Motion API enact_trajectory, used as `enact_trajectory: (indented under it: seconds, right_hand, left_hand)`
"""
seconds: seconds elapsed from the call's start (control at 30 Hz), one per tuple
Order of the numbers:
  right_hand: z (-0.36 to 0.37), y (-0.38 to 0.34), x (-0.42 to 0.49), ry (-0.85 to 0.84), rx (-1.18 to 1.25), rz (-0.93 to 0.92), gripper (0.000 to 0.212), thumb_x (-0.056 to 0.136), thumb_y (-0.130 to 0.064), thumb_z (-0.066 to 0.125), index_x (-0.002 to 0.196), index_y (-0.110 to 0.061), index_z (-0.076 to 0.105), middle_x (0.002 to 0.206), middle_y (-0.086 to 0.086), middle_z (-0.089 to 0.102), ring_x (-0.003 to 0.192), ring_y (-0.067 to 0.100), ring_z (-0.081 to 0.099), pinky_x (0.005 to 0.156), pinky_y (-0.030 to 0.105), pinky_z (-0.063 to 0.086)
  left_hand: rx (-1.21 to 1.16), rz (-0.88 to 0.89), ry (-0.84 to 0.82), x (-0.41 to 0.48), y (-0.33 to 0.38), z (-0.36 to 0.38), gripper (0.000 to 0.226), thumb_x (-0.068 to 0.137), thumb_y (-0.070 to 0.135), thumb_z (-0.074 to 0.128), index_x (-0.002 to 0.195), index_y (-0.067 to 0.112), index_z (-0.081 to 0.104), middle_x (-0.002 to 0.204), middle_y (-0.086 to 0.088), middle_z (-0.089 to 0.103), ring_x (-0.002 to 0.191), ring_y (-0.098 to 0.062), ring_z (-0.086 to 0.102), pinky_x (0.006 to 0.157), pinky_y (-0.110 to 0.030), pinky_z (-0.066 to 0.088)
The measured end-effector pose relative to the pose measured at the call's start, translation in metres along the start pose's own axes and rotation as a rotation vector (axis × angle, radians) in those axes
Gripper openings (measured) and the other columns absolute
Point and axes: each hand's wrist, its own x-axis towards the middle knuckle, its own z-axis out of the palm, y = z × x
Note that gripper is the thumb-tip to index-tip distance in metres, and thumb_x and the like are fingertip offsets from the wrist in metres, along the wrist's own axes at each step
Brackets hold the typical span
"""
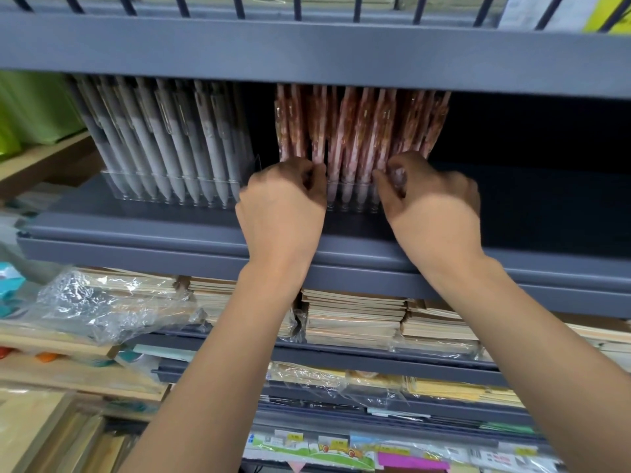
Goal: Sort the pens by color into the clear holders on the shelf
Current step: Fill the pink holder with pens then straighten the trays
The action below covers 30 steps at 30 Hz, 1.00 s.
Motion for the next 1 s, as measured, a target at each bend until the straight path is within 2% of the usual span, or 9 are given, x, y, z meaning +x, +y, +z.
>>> enact_trajectory:
  seconds: [0.17,0.23,0.3,0.43,0.53,0.7,0.83,0.9,1.0]
  right_hand:
    - [0.0038,-0.0027,0.0025,0.034,-0.035,0.022,0.033,0.099,-0.042,0.047,0.112,-0.015,0.061,0.079,0.016,0.070,0.074,0.045,0.062,0.066,0.036,0.039]
    - [0.0049,-0.0033,0.0016,0.046,-0.044,0.013,0.031,0.099,-0.039,0.047,0.111,-0.014,0.061,0.078,0.017,0.070,0.072,0.045,0.061,0.066,0.037,0.041]
    - [0.0055,-0.0037,0.0014,0.047,-0.043,0.008,0.030,0.099,-0.037,0.046,0.110,-0.013,0.060,0.077,0.017,0.069,0.070,0.045,0.061,0.066,0.038,0.043]
    - [0.0065,-0.0028,0.0012,0.057,-0.054,0.020,0.028,0.097,-0.035,0.047,0.109,-0.013,0.061,0.075,0.017,0.068,0.070,0.045,0.060,0.063,0.036,0.036]
    - [0.0068,-0.0042,-0.0016,0.067,-0.040,0.028,0.027,0.096,-0.035,0.048,0.107,-0.014,0.062,0.074,0.015,0.069,0.069,0.045,0.060,0.066,0.038,0.042]
    - [0.0044,-0.0045,-0.0045,0.094,-0.001,0.022,0.025,0.096,-0.033,0.050,0.103,-0.013,0.065,0.072,0.015,0.068,0.067,0.044,0.061,0.067,0.040,0.047]
    - [0.0030,-0.0051,-0.0040,0.044,-0.029,0.034,0.032,0.099,-0.039,0.045,0.109,-0.016,0.065,0.078,0.016,0.069,0.074,0.045,0.061,0.069,0.040,0.045]
    - [0.0023,-0.0048,-0.0029,-0.009,-0.050,0.041,0.035,0.100,-0.041,0.041,0.113,-0.017,0.063,0.083,0.016,0.069,0.079,0.045,0.061,0.072,0.040,0.045]
    - [0.0010,-0.0052,-0.0013,-0.050,-0.073,0.039,0.037,0.101,-0.040,0.036,0.117,-0.018,0.062,0.088,0.018,0.069,0.082,0.045,0.059,0.075,0.041,0.046]
  left_hand:
    - [-0.081,0.005,0.017,0.0006,-0.0010,-0.0006,0.025,0.093,0.035,0.064,0.083,0.016,0.077,0.071,-0.009,0.071,0.070,-0.037,0.065,0.057,-0.038,0.051]
    - [-0.106,-0.005,0.022,0.0007,-0.0010,-0.0008,0.023,0.092,0.035,0.066,0.085,0.016,0.078,0.075,-0.009,0.074,0.073,-0.036,0.067,0.060,-0.042,0.054]
    - [-0.110,-0.016,0.022,0.0009,-0.0007,-0.0002,0.023,0.092,0.035,0.067,0.085,0.016,0.078,0.078,-0.008,0.075,0.075,-0.035,0.068,0.062,-0.043,0.054]
    - [-0.120,-0.040,0.011,0.0018,-0.0012,0.0009,0.023,0.091,0.037,0.068,0.090,0.016,0.077,0.081,-0.007,0.076,0.078,-0.034,0.069,0.065,-0.043,0.055]
    - [-0.110,-0.043,-0.003,0.0018,-0.0014,0.0005,0.025,0.092,0.040,0.066,0.092,0.017,0.077,0.080,-0.008,0.075,0.077,-0.034,0.069,0.064,-0.040,0.054]
    - [0.017,-0.010,-0.045,0.0007,-0.0008,-0.0005,0.033,0.097,0.041,0.057,0.083,0.017,0.074,0.062,-0.006,0.056,0.064,-0.038,0.058,0.055,-0.032,0.033]
    - [-0.003,-0.020,-0.073,-0.0015,0.0022,-0.0011,0.031,0.096,0.040,0.055,0.082,0.018,0.072,0.069,-0.007,0.068,0.068,-0.038,0.061,0.059,-0.038,0.050]
    - [-0.007,-0.020,-0.073,-0.0028,0.0025,-0.0017,0.030,0.095,0.037,0.054,0.077,0.017,0.067,0.069,-0.010,0.067,0.068,-0.041,0.059,0.061,-0.041,0.052]
    - [-0.019,-0.007,-0.076,-0.0033,0.0021,-0.0029,0.029,0.094,0.029,0.055,0.067,0.021,0.046,0.059,-0.010,0.050,0.066,-0.045,0.053,0.056,-0.041,0.047]
